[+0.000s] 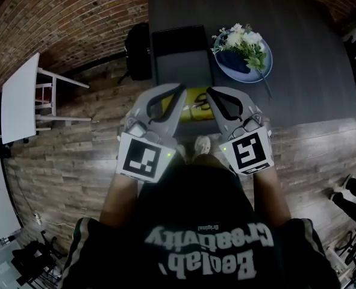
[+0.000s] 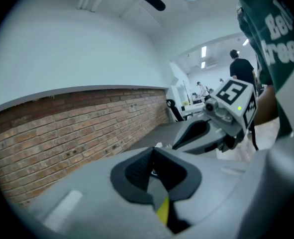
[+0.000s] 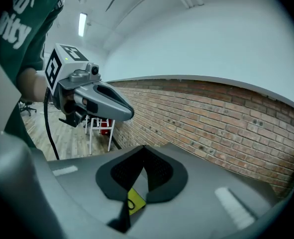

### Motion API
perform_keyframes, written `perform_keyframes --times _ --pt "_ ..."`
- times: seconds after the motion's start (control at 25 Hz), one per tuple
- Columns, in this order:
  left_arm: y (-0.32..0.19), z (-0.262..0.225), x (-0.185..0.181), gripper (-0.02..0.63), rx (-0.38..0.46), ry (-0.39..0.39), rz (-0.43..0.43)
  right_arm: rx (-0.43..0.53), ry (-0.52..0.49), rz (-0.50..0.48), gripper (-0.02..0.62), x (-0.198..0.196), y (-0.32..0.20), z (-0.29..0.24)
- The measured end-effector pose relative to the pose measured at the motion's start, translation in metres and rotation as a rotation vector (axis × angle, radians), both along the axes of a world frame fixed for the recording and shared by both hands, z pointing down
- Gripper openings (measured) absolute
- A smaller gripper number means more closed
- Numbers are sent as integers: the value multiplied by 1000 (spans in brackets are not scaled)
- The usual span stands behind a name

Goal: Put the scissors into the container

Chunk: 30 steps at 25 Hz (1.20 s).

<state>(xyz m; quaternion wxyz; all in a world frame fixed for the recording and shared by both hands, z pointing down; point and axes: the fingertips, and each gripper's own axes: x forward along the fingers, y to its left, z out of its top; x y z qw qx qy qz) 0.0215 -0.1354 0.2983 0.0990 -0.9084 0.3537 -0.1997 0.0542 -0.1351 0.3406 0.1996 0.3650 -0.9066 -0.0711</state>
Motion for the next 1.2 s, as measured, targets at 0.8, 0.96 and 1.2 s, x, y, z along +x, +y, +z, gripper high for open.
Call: perform_keyframes --times 0.8,0.96,1.2 --pt "17 -46 -50 2 64 45 108 54 -21 111 6 -48 19 -48" --pt "22 -49 -62 2 84 42 112 66 -17 137 6 -53 23 -53" --pt "27 -48 -79 2 98 62 120 58 -13 167 6 -68 33 -50"
